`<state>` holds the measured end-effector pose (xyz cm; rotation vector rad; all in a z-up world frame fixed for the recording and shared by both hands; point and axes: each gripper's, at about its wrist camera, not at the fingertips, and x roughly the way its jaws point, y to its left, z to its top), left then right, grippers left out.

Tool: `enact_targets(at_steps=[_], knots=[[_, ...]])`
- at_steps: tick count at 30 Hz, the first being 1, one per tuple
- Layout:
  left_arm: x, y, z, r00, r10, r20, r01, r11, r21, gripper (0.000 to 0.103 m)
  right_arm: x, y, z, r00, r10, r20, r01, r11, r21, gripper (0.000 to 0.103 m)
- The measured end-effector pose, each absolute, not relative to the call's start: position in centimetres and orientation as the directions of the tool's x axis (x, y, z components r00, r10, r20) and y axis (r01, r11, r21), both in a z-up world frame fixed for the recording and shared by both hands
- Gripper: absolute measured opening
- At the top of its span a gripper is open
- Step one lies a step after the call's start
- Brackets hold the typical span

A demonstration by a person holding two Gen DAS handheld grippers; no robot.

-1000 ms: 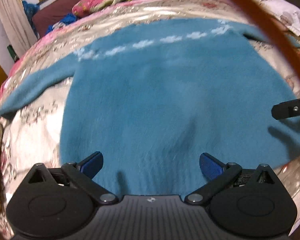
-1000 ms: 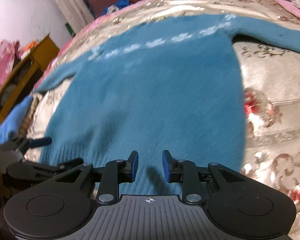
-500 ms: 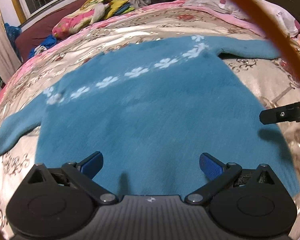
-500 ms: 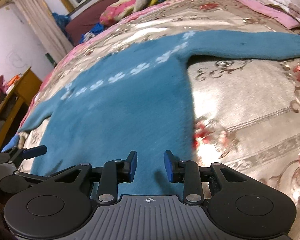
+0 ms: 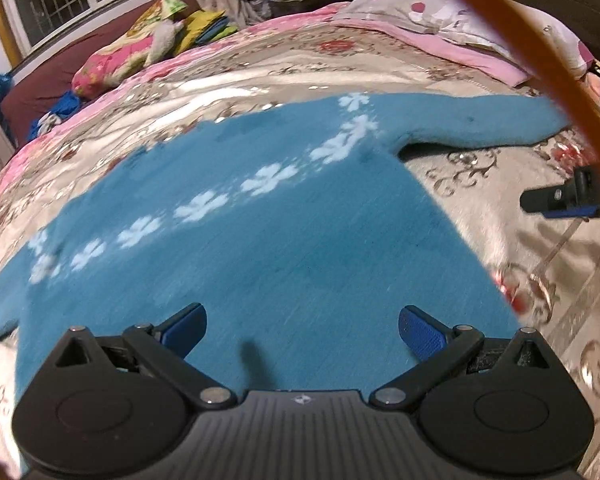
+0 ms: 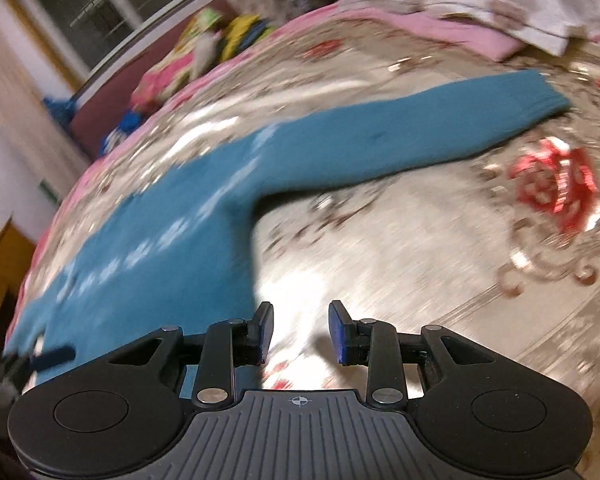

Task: Fold small clothes
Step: 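Release the hem and move the right gripper to a sleeve cuff, then grasp the sleeve cuff with the right gripper and lift it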

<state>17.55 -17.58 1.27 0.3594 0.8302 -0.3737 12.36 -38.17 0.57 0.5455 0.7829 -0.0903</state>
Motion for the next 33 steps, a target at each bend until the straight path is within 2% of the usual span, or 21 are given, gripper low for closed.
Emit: enact_targets(at_steps=[4, 19, 33], knots=[[18.9, -19.6, 1.2, 0.62, -0.195, -0.76, 0.473, 0.866, 0.163, 0.103, 13.4, -41.3, 0.5, 0.734, 0.057, -0.677, 0.343, 0.829, 0.441, 0.035], [21.1, -22.9, -0.3, 0.617, -0.214, -0.758, 0.516, 0.837, 0.183, 0.103, 15.5, -52.8, -2.6, 0.762, -0.087, -0.641, 0.554, 0.601, 0.577, 0.037], [21.9, -23.2, -1.2, 0.603, -0.22, -0.767, 0.508, 0.847, 0.156, 0.103, 15.8, -58.2, -5.1, 0.822, -0.128, -0.555, 0.555, 0.395, 0.732, 0.035]])
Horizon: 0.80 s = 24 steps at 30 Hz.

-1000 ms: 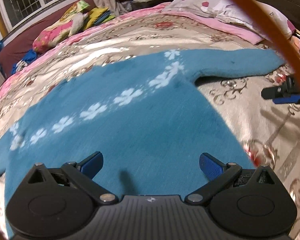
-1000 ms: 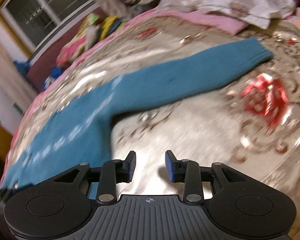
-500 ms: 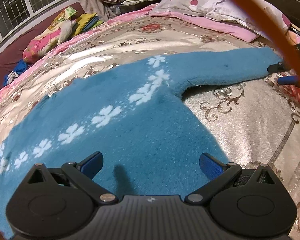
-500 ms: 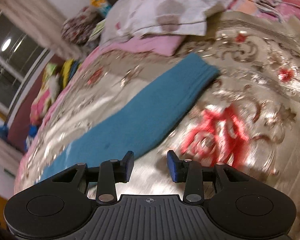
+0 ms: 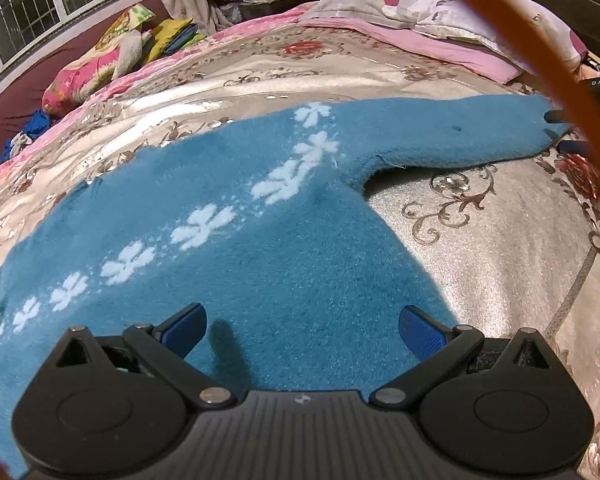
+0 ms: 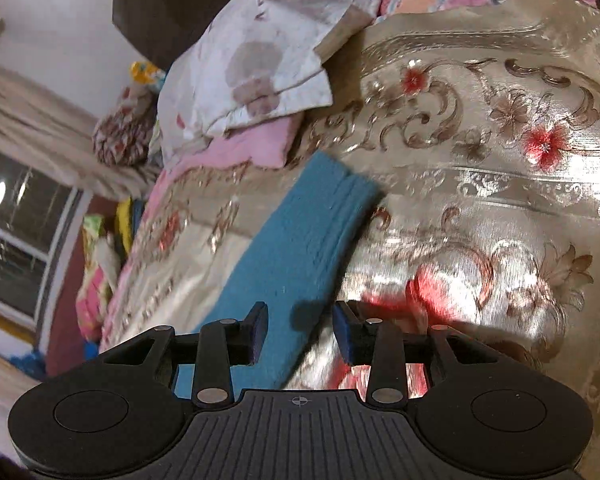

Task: Fold small clothes
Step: 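Grasp the sleeve cuff with the right gripper and lift it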

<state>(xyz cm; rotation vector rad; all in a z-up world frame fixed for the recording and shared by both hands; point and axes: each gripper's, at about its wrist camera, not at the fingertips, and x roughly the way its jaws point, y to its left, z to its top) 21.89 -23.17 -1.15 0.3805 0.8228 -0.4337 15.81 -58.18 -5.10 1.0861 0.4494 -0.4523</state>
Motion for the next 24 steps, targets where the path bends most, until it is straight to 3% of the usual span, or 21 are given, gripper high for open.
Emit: enact_targets(at_steps=[10, 16, 24], knots=[[21.9, -23.2, -1.4, 0.603, -0.214, -0.768, 0.503, 0.85, 0.158, 0.103, 16.6, -59.4, -6.3, 0.863, -0.158, -0.48, 0.503, 0.355, 0.788, 0.036], [21.9, -23.2, -1.4, 0.602, -0.214, -0.769, 0.497, 0.855, 0.151, 0.103, 16.3, -59.6, -7.1, 0.898, -0.092, -0.431, 0.439, 0.273, 0.856, 0.037], [21.9, -23.3, -1.4, 0.602, -0.211, -0.771, 0.497, 0.854, 0.154, 0.103, 18.2, -59.7, -7.2, 0.902, -0.112, -0.416, 0.428, 0.342, 0.837, 0.036]])
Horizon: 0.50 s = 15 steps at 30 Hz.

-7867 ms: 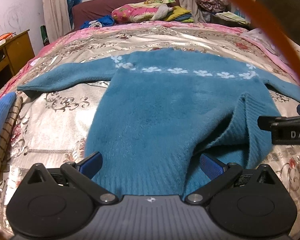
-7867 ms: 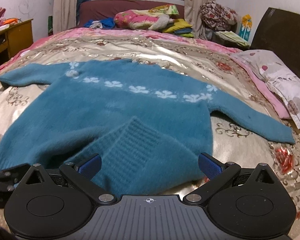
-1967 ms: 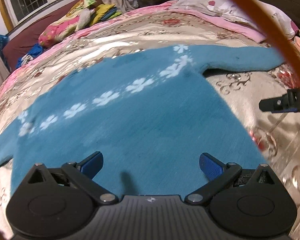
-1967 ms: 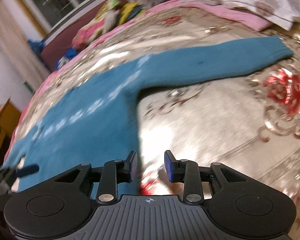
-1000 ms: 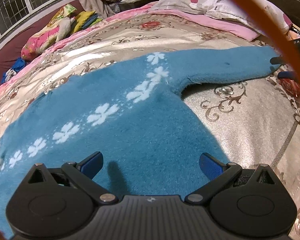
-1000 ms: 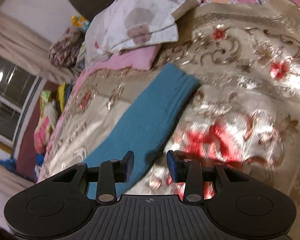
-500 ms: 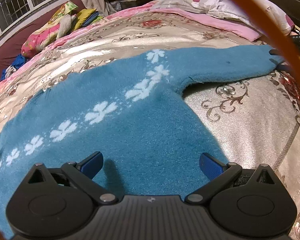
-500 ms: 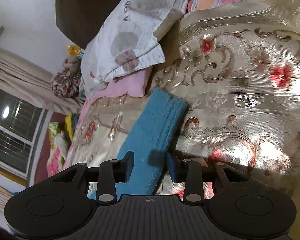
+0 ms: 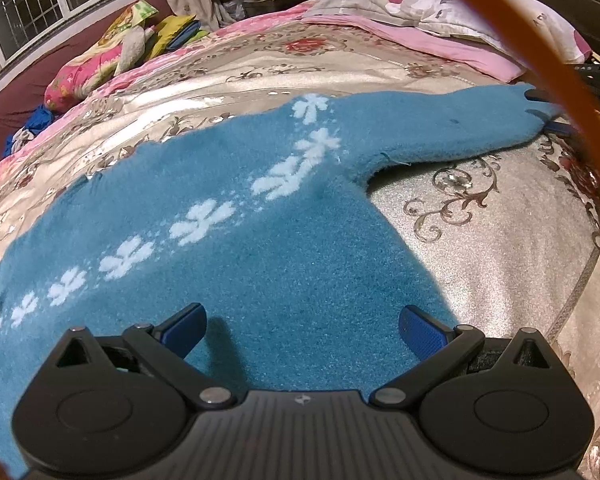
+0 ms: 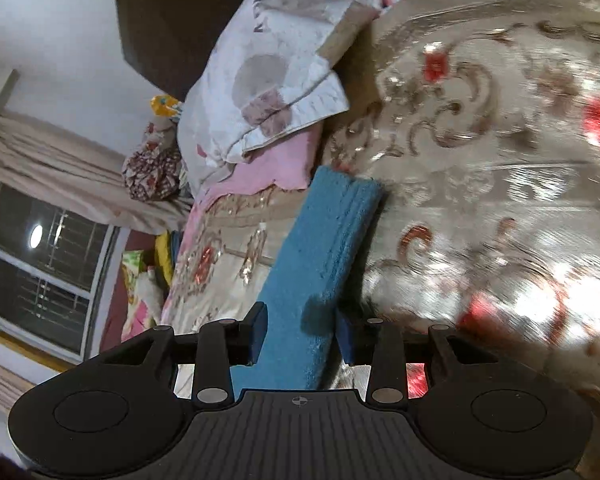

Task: Fold small clothes
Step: 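Grasp the sleeve cuff with the right gripper and lift it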

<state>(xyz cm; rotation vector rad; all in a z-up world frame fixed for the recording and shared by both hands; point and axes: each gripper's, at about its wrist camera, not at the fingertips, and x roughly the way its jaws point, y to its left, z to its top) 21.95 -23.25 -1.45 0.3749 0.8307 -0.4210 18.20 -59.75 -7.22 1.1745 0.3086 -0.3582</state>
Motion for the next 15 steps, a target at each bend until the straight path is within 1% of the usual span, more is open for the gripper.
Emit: enact_targets(at_steps=[3, 4, 7, 9, 11, 12, 13, 15], knots=[[21.7, -23.2, -1.4, 0.604, -0.204, -0.771, 0.491, 0.856, 0.159, 0.103, 18.7, -59.7, -7.3, 0.907, -0.107, -0.406, 0.417, 0.357, 0.836, 0.036], [21.7, -23.2, -1.3, 0.604, -0.202, -0.771, 0.49, 0.857, 0.159, 0.103, 18.7, -59.7, -7.2, 0.909, -0.102, -0.404, 0.412, 0.358, 0.838, 0.038], [21.3, -22.9, -1.2, 0.604, -0.196, -0.773, 0.488, 0.857, 0.164, 0.103, 18.6, -59.8, -7.0, 0.926, -0.077, -0.368, 0.372, 0.339, 0.864, 0.038], [21.1, -22.8, -1.2, 0.604, -0.191, -0.774, 0.488, 0.856, 0.17, 0.103, 18.8, -59.9, -7.0, 0.926, -0.08, -0.369, 0.373, 0.349, 0.86, 0.038], [20.8, -22.6, -1.1, 0.603, -0.185, -0.776, 0.488, 0.855, 0.175, 0.103, 19.1, -60.0, -7.5, 0.918, -0.084, -0.389, 0.393, 0.335, 0.856, 0.034], [20.6, -22.6, -1.1, 0.603, -0.181, -0.777, 0.489, 0.853, 0.181, 0.103, 19.2, -60.1, -7.6, 0.92, -0.084, -0.382, 0.387, 0.332, 0.86, 0.034], [20.5, -22.6, -1.1, 0.604, -0.178, -0.777, 0.49, 0.852, 0.186, 0.103, 19.4, -60.1, -7.5, 0.923, -0.08, -0.377, 0.381, 0.328, 0.864, 0.038], [20.3, -22.6, -1.0, 0.605, -0.174, -0.777, 0.491, 0.85, 0.192, 0.103, 19.7, -60.1, -7.1, 0.932, -0.072, -0.354, 0.358, 0.326, 0.875, 0.038]])
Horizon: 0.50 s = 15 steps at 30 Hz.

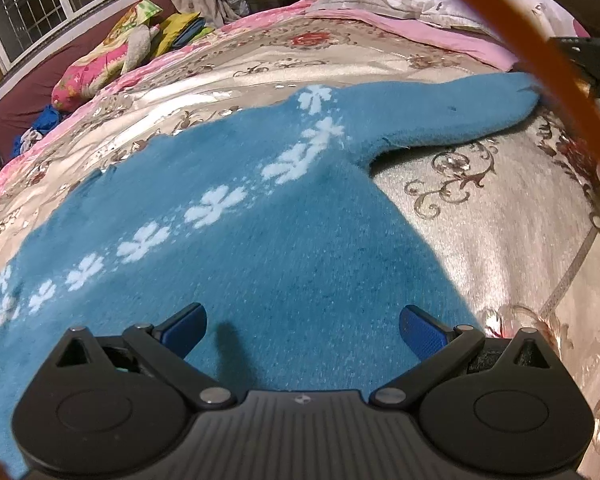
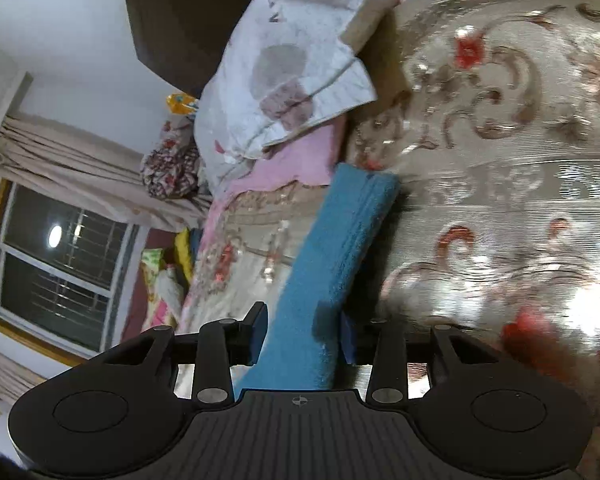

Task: Fold small clothes
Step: 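Grasp the sleeve cuff with the right gripper and lift it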

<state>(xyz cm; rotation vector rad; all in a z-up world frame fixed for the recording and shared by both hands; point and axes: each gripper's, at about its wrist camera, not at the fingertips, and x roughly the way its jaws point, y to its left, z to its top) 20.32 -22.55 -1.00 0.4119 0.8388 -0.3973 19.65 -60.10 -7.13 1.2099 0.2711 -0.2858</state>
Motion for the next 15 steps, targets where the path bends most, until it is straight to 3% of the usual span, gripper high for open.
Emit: enact_targets(at_steps=[2, 4, 7, 8, 10, 15], knots=[[20.2, -22.6, -0.9, 0.605, -0.169, -0.778, 0.49, 0.849, 0.197, 0.103, 20.0, -59.8, -6.7, 0.926, -0.081, -0.37, 0.373, 0.368, 0.852, 0.038], [20.2, -22.5, -0.8, 0.604, -0.168, -0.779, 0.49, 0.849, 0.197, 0.103, 20.6, -59.6, -7.0, 0.898, -0.093, -0.43, 0.429, 0.398, 0.811, 0.032], [19.6, -22.0, -0.5, 0.606, -0.169, -0.778, 0.49, 0.849, 0.197, 0.103, 20.7, -59.6, -6.9, 0.902, -0.091, -0.423, 0.422, 0.397, 0.815, 0.033], [19.3, -21.6, -0.3, 0.606, -0.169, -0.777, 0.489, 0.85, 0.196, 0.103, 20.7, -59.6, -6.7, 0.903, -0.088, -0.42, 0.419, 0.393, 0.818, 0.03], [18.6, -20.6, -0.1, 0.609, -0.168, -0.775, 0.488, 0.85, 0.2, 0.103, 20.7, -59.3, -6.2, 0.907, -0.083, -0.413, 0.41, 0.399, 0.82, 0.014], [17.1, -16.7, 0.2, 0.625, -0.14, -0.768, 0.452, 0.867, 0.21, 0.103, 21.0, -57.1, -3.4, 0.924, -0.072, -0.375, 0.361, 0.49, 0.794, 0.011]])
